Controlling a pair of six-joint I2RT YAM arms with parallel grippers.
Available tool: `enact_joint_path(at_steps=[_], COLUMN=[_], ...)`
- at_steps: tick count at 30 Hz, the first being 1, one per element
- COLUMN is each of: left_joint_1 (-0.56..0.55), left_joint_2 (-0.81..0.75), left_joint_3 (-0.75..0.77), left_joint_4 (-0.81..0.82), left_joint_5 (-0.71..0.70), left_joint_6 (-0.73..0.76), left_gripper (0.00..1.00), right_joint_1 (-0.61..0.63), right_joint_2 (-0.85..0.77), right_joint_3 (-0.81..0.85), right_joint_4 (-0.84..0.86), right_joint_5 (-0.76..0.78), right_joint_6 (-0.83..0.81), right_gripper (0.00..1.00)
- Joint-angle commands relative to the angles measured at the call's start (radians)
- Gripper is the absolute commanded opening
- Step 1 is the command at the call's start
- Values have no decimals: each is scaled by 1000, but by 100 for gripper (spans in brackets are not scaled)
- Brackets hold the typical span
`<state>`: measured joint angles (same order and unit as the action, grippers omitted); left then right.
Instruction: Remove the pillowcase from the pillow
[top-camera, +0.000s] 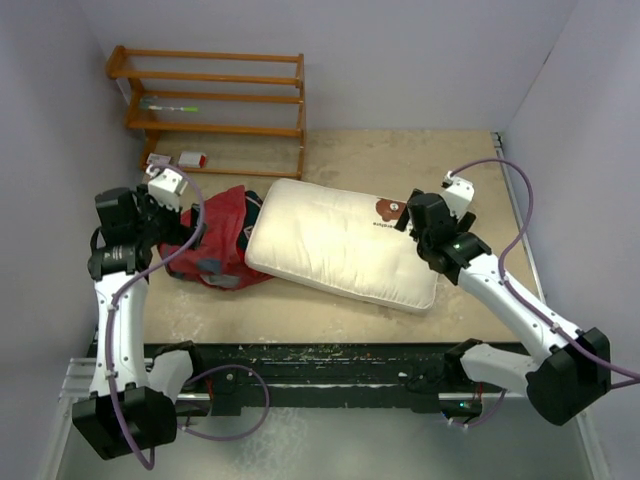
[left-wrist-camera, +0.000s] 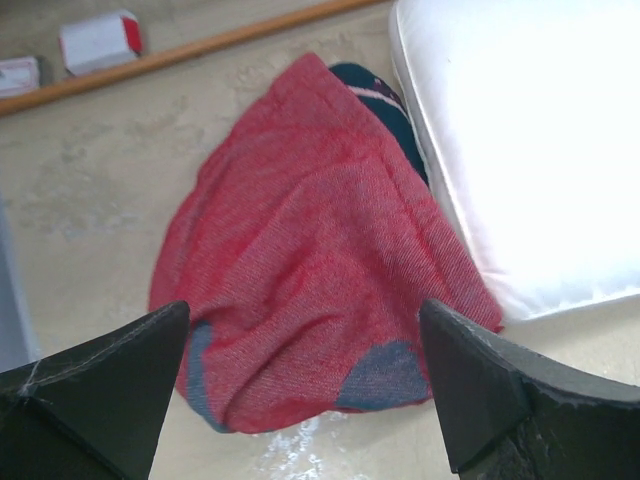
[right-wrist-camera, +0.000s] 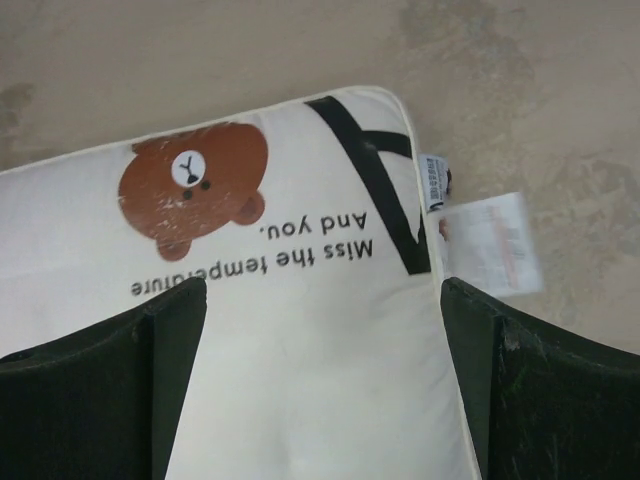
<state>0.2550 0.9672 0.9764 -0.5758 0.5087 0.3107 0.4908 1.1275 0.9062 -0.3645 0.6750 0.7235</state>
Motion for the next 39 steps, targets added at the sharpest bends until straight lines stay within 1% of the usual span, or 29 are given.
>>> enact_joint_path(at_steps=[1, 2, 3, 6, 9, 11, 12, 15, 17, 18, 21, 24, 27, 29, 31, 33, 34, 35, 36, 37, 39], left_joint_1=[5, 5, 4, 6, 5, 6, 5, 6, 5, 5, 5, 5, 5, 5, 4, 4, 4, 5, 5, 4, 4], left_joint_2=[-107, -132, -157, -213, -235, -239, -240, -252, -270, -284, -336, -400, -456, -460, -453, -456, -470, -485, -507, -526, -543], left_joint_3=[-163, -216, -260, -367, -420, -434, -437, -451, -468, -483, -545, -643, -721, -748, -788, -837, -869, -897, -905, -922, -939], left_joint_4=[202, 241, 282, 350, 363, 374, 385, 416, 449, 469, 533, 610, 668, 674, 709, 756, 796, 830, 812, 817, 827], left_joint_5=[64, 68, 68, 78, 106, 113, 131, 154, 162, 162, 163, 80, -14, -85, -142, -110, -94, -71, -40, -32, -30], left_joint_6=[-82, -86, -87, -85, -74, -107, -118, -165, -200, -216, -239, -280, -270, -285, -303, -290, -291, -281, -263, -262, -264], left_gripper=[99, 99, 99, 99, 99, 99, 99, 99, 99, 99, 99, 99, 99, 99, 99, 99, 99, 99, 99, 99, 99], right_joint_1=[6, 7, 8, 8, 8, 8, 8, 7, 9, 9, 9, 9, 8, 8, 8, 8, 9, 8, 8, 8, 7], right_joint_2=[15, 21, 26, 3, -115, -220, -264, -393, -471, -512, -634, -754, -862, -886, -872, -825, -792, -765, -740, -727, -714], right_joint_3=[-32, -42, -52, -96, -198, -258, -284, -349, -403, -437, -534, -614, -670, -692, -695, -676, -660, -652, -645, -647, -667], right_joint_4=[-20, -2, 0, 18, 121, 186, 213, 236, 296, 338, 422, 501, 560, 581, 585, 582, 594, 617, 607, 601, 616], right_joint_5=[190, 196, 201, 218, 254, 257, 281, 321, 315, 300, 224, 202, 206, 204, 245, 255, 259, 241, 202, 180, 201], right_joint_6=[-86, -140, -161, -170, -179, -176, -170, -131, -171, -221, -297, -363, -413, -436, -417, -422, -476, -569, -613, -619, -604], right_gripper=[100, 100, 100, 100, 100, 100, 100, 100, 100, 100, 100, 100, 100, 100, 100, 100, 100, 100, 100, 100, 100])
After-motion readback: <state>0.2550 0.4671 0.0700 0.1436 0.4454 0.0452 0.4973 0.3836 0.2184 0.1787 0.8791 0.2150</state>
